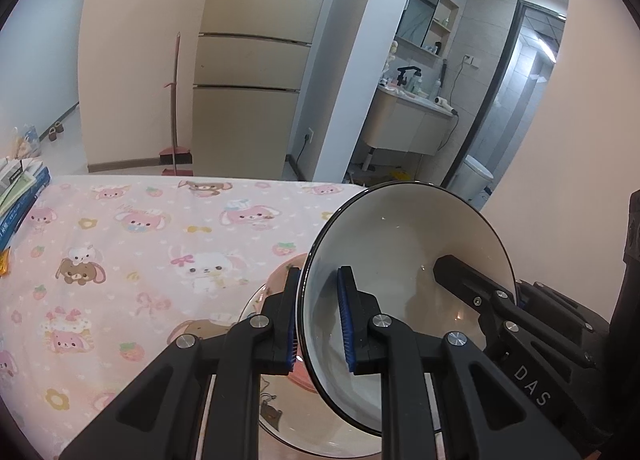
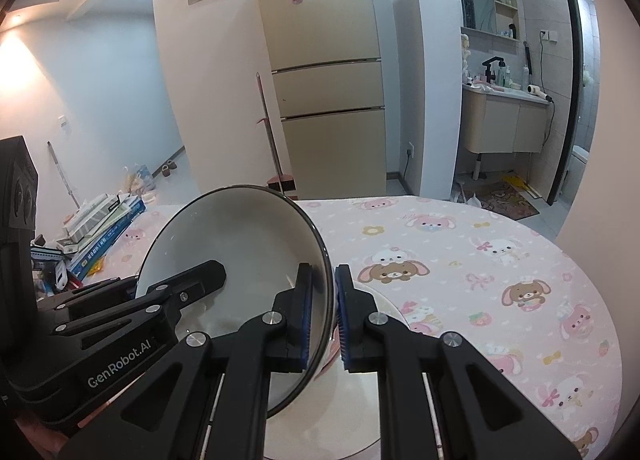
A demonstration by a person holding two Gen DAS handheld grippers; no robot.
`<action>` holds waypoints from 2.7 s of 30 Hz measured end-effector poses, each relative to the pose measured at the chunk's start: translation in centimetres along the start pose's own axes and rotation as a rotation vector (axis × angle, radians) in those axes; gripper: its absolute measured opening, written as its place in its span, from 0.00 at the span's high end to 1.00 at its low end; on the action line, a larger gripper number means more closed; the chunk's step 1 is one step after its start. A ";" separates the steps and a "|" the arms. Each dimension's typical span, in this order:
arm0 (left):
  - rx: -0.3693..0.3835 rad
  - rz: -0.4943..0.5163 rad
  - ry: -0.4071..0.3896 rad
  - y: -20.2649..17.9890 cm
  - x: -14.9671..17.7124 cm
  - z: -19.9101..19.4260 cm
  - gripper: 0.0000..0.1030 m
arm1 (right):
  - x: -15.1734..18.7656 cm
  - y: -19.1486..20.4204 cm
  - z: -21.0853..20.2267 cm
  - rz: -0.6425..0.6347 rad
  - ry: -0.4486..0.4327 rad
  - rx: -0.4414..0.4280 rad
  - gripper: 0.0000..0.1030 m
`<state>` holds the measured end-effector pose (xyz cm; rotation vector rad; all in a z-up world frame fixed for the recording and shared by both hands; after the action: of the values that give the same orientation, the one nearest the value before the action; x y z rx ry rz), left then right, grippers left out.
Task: Organize plates and bowls
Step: 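Lift the white bowl with both grippers and carry it over the stack, then lower the white bowl into the pink bowls and open both grippers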
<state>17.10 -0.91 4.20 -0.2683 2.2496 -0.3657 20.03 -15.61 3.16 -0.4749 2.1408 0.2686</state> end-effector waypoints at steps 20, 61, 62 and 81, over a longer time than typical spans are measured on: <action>-0.058 0.045 0.035 1.4 1.3 4.3 0.82 | 1.5 0.7 4.2 0.002 0.064 0.022 0.89; -0.191 0.184 -0.010 1.7 2.4 4.6 0.80 | 2.0 0.5 4.7 -0.031 0.066 0.044 0.93; -0.189 0.188 -0.011 1.7 2.4 4.6 0.80 | 2.0 0.5 4.7 -0.027 0.063 0.039 0.93; -0.076 0.233 -0.473 0.4 2.9 -5.1 0.14 | 2.3 -0.7 0.6 0.002 -0.085 0.033 0.78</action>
<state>11.32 -0.56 5.17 -0.1131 1.8043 -0.0789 19.55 -16.53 0.94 -0.4347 2.0602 0.2505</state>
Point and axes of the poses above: each gripper's, at about its wrist camera, not at the fingertips, and z roughly the way its jaws point, y to its left, x to its underside, the point moved 3 cm from there along z, roughly the way its jaws point, and after that the axes turned 7 degrees about -z, right-handed, at the moved point
